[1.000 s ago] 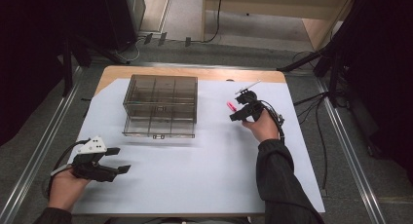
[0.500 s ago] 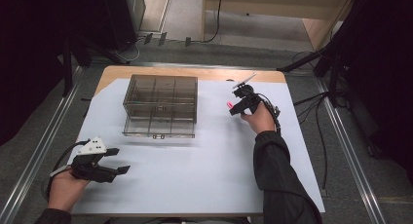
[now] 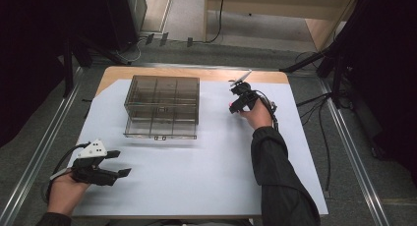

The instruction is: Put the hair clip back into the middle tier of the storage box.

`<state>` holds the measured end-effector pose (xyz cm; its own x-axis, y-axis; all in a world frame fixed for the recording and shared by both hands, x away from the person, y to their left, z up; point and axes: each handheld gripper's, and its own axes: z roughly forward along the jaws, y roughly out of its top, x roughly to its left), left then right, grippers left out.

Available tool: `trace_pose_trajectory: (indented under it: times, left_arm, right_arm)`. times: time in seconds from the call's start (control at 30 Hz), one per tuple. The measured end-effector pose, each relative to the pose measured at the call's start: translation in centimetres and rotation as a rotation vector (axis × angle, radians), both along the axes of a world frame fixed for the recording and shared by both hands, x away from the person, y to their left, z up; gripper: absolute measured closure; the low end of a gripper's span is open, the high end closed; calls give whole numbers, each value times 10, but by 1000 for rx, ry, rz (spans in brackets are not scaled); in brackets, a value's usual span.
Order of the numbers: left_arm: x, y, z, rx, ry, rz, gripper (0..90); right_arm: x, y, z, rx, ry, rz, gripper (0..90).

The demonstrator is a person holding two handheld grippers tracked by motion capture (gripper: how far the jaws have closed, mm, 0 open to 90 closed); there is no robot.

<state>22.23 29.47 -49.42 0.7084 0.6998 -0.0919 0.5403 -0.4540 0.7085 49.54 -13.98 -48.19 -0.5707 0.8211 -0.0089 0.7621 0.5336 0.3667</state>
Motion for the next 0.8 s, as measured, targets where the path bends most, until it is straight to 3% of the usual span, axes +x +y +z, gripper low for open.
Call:
trace_pose_trajectory:
  times: [0.37,0.47,0.6,0.8]
  left_arm:
    - [-2,0,-1,6,1,-4,239]
    - [-2,-1,0,7,-2,-5,239]
    - [-3,0,0,4,-2,-8,239]
    - [-2,1,0,10,-3,0,239]
  right_arm:
    - [11,5,-6,-21,16,-5,572]
    - [10,5,-7,-12,11,-8,616]
    - [9,5,-6,-6,20,-13,769]
    - [10,4,-6,9,30,-29,773]
